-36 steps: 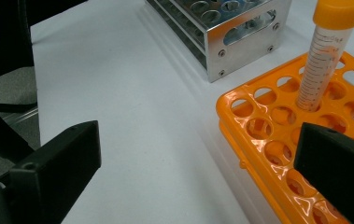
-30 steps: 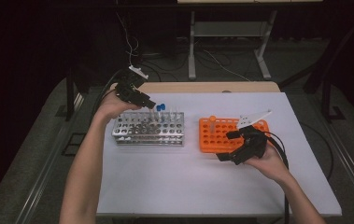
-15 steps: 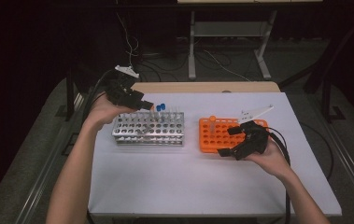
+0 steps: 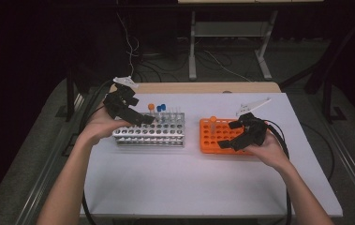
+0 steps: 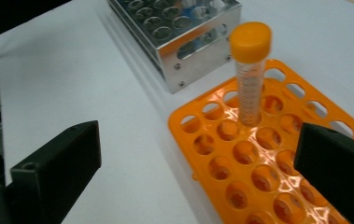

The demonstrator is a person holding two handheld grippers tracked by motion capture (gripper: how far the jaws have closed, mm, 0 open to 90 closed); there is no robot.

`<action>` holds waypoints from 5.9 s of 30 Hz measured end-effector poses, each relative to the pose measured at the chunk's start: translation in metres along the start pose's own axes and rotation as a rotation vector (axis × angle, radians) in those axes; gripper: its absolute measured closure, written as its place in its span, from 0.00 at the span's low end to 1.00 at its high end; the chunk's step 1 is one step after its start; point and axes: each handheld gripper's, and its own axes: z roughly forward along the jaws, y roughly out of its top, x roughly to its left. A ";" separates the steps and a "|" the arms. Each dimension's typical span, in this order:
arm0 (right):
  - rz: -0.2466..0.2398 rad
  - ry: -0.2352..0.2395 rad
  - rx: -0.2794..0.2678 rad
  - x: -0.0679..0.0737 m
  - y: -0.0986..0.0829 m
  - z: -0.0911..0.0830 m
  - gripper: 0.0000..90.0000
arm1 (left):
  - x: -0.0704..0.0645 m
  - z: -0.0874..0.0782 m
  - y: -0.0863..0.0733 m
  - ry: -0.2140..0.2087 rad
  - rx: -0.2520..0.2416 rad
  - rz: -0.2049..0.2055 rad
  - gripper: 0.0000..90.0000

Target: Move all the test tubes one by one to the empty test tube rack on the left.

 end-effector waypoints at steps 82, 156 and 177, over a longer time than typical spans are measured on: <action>-0.281 0.122 0.061 0.063 0.060 0.043 0.82 | -0.062 0.024 0.015 -0.140 0.061 0.223 0.03; -0.112 0.000 -0.058 0.055 0.023 0.008 0.00 | -0.003 0.001 0.015 -0.041 0.060 0.173 0.77; -0.012 -0.041 -0.092 0.053 -0.033 -0.019 0.00 | 0.043 0.004 0.012 0.075 0.054 0.093 0.77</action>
